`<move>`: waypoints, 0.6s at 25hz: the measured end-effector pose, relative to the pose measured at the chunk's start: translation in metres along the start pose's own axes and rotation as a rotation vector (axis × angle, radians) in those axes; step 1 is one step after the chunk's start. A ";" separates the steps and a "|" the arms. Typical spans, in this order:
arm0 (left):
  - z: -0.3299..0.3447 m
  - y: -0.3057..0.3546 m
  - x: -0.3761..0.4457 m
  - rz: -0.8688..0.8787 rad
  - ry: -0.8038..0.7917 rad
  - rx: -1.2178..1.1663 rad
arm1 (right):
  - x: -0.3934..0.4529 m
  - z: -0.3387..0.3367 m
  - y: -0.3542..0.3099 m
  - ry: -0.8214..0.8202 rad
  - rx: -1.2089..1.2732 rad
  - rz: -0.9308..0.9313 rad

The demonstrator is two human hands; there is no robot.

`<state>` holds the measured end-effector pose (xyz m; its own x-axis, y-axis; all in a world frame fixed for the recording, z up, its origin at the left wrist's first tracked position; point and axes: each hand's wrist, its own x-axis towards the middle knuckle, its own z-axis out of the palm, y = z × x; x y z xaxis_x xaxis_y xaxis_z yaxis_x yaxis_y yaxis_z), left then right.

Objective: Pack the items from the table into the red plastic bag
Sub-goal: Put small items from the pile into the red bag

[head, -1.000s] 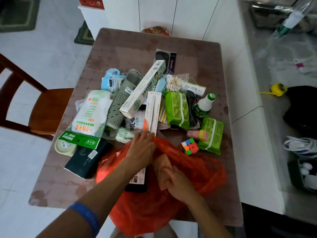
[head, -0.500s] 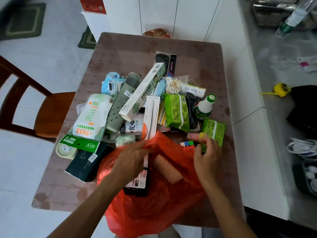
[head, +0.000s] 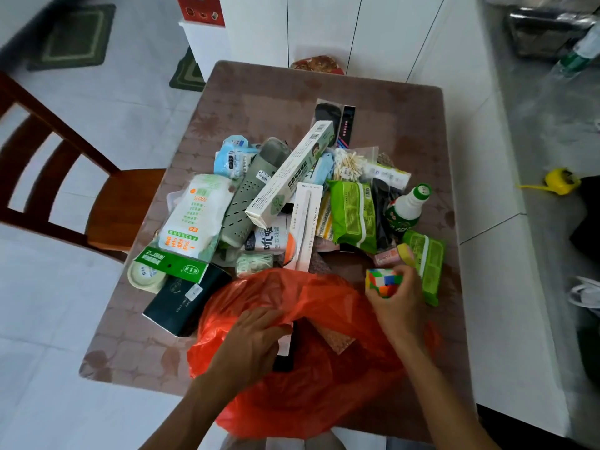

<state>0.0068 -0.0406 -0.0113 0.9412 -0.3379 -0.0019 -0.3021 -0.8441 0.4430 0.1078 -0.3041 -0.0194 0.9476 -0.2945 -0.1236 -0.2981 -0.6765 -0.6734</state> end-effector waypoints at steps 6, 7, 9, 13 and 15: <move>-0.004 -0.001 0.025 -0.053 0.064 -0.190 | -0.094 -0.048 -0.017 -0.276 0.505 -0.009; -0.006 0.000 0.030 -0.068 0.106 -0.207 | -0.103 -0.035 -0.019 -0.399 0.399 -0.012; -0.012 -0.002 0.040 -0.098 0.196 -0.202 | -0.100 0.002 -0.021 -0.458 0.216 0.009; -0.039 -0.020 0.054 -0.067 0.108 -0.285 | -0.054 0.057 -0.032 -0.273 0.063 0.005; -0.055 -0.019 0.062 -0.237 0.144 -0.621 | -0.040 0.062 -0.035 -0.224 0.076 -0.023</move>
<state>0.0789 -0.0220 0.0298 0.9951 -0.0777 -0.0620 0.0173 -0.4783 0.8780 0.0874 -0.2263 -0.0363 0.9584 -0.1168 -0.2606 -0.2747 -0.6260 -0.7298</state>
